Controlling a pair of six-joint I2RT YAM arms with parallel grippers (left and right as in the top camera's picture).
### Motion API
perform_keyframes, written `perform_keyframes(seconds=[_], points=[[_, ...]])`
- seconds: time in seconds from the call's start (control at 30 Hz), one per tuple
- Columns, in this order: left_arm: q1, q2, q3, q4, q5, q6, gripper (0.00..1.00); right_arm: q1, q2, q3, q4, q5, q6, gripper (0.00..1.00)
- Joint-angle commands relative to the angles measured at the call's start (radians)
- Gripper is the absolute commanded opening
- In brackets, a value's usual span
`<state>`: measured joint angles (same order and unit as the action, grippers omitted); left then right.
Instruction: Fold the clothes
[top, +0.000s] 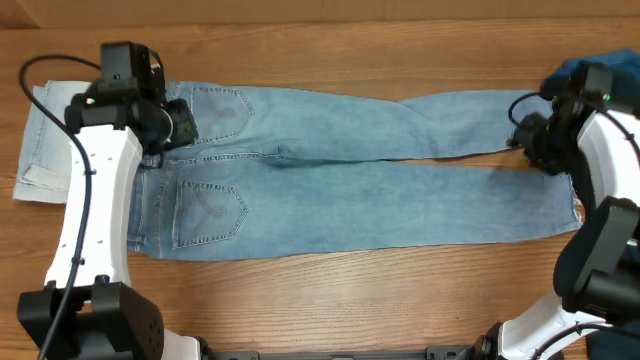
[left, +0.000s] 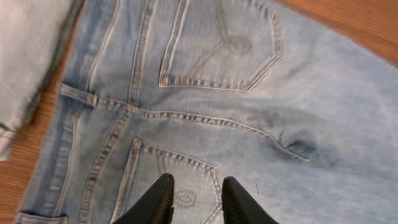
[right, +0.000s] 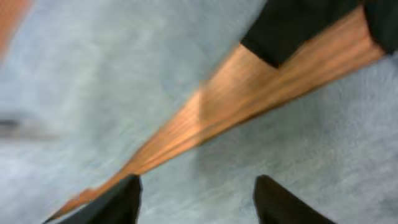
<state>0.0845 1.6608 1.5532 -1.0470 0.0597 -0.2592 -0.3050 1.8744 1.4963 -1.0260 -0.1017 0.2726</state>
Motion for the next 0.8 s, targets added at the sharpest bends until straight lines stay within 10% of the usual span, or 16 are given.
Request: perform_keyframes(seconds=[0.0, 0.1, 0.23, 0.77], points=[[-0.006, -0.008, 0.065, -0.016, -0.007, 0.013, 0.34, 0.026, -0.011, 0.112, -0.05, -0.08, -0.14, 0.68], [-0.005, -0.008, 0.073, 0.002, -0.007, 0.013, 0.49, 0.051, -0.011, 0.164, -0.076, -0.156, -0.248, 0.73], [-0.005, -0.008, 0.12, 0.027, -0.011, 0.032, 0.99, 0.068, -0.011, 0.183, -0.036, -0.18, -0.251, 0.99], [-0.007, -0.006, 0.137, 0.048, 0.013, -0.081, 1.0, 0.16, -0.011, 0.253, -0.146, -0.303, -0.647, 1.0]])
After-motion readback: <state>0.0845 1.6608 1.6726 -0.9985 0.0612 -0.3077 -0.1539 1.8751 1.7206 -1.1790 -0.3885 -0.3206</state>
